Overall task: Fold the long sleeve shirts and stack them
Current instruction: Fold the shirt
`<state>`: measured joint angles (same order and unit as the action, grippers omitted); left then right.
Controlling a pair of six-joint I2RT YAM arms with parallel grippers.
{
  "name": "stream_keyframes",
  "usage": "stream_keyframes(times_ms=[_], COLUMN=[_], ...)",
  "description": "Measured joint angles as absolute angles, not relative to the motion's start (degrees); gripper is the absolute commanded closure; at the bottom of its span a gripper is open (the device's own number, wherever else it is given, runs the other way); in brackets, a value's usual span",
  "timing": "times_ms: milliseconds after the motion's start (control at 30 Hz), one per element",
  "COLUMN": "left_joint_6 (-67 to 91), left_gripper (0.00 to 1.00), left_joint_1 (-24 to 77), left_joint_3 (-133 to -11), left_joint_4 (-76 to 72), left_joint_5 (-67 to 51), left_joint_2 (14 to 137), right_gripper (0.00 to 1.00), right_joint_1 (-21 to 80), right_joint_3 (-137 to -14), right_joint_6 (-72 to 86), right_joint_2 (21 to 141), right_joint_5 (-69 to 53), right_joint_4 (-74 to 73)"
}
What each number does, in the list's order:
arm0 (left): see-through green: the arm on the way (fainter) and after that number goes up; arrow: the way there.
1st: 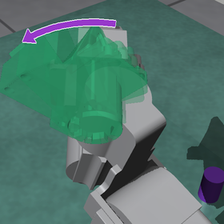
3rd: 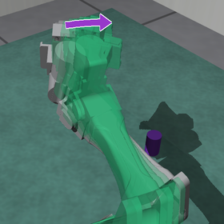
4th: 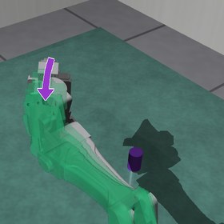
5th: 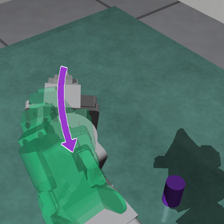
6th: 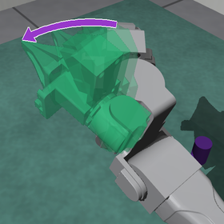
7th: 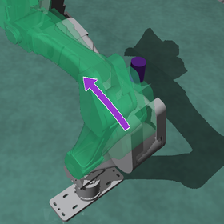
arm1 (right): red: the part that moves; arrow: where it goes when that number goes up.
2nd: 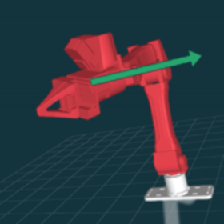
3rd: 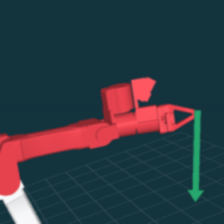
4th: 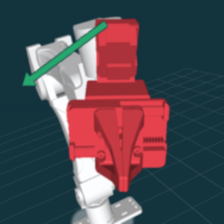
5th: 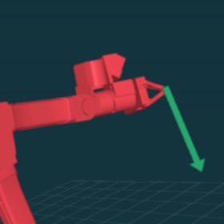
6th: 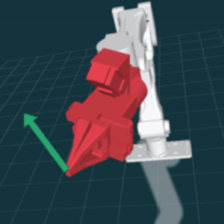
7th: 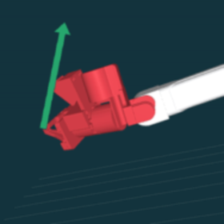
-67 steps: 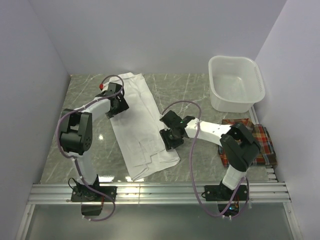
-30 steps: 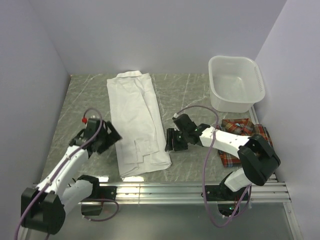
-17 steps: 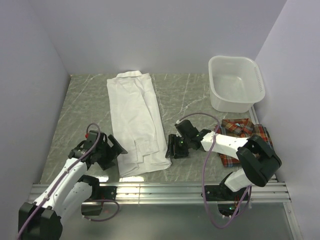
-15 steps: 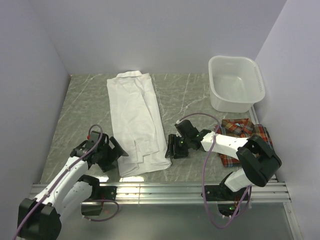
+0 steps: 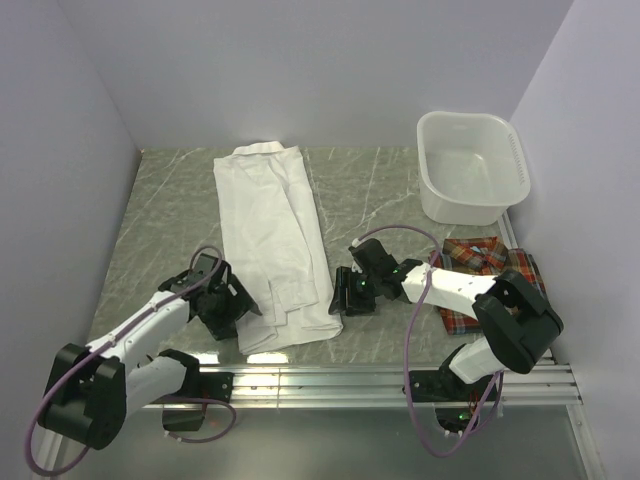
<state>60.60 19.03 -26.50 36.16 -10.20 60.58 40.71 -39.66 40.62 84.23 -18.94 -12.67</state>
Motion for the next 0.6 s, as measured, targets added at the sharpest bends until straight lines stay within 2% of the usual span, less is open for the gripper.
stream_keyframes(times_ms=[200, 333, 600], left_joint_6=[61.7, 62.3, 63.3], left_gripper=[0.21, 0.20, 0.16], left_joint_1=[22.0, 24.0, 25.3], left_joint_3=[-28.6, -30.2, -29.0], left_joint_4=[33.1, 32.7, 36.2], left_joint_5=[-10.2, -9.3, -6.0], left_joint_2=[64.9, 67.3, 62.7], right_gripper=[0.40, 0.40, 0.37], right_joint_1=[40.4, 39.5, 39.1], right_joint_3=[-39.6, -38.8, -38.6], right_joint_6=[40.6, 40.6, 40.7], right_joint_2=[84.4, 84.4, 84.2], right_joint_5=[-18.7, -18.1, -17.9], right_joint_4=[-12.4, -12.3, -12.7])
